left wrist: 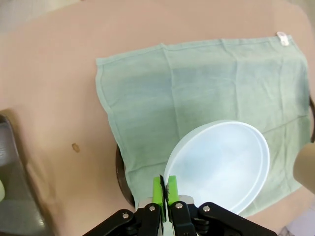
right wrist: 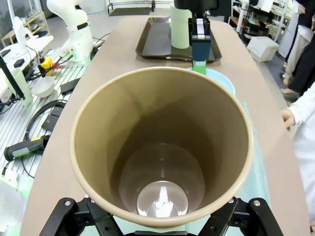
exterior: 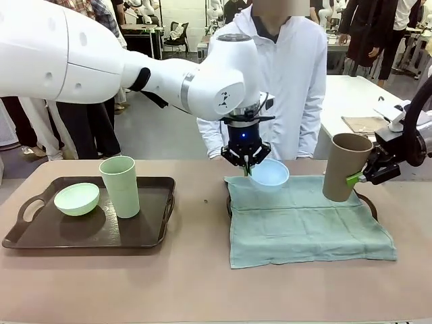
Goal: Set up a tray with a mat and arrange the tableware.
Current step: Place the Picnic Bowl and Reusable plastic cup back onto the Handle tray in front of the human's position.
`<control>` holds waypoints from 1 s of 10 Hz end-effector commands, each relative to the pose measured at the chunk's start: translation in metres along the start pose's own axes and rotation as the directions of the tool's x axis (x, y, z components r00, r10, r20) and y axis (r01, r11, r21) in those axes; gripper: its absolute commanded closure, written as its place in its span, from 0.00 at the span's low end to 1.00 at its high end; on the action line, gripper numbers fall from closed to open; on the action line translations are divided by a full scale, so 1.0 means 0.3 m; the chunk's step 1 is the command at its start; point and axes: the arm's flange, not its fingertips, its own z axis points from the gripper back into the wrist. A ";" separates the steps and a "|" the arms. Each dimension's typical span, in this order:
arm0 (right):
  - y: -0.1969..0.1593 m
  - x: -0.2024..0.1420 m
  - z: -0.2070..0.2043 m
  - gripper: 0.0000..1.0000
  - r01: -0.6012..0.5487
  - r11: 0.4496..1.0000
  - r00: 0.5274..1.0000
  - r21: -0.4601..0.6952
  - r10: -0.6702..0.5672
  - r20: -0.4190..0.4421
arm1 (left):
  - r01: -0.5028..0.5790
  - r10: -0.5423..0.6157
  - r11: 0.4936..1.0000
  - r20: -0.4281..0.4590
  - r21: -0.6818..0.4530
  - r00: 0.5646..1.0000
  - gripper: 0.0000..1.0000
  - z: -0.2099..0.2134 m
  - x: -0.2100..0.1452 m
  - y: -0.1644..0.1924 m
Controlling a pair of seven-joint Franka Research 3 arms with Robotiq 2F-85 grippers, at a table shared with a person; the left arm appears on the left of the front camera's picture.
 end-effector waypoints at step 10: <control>-0.084 -0.202 -0.113 0.15 0.020 1.000 0.999 -0.003 -0.020 0.033 | -0.037 0.037 0.999 -0.010 -0.031 0.999 0.96 -0.189 0.004 -0.002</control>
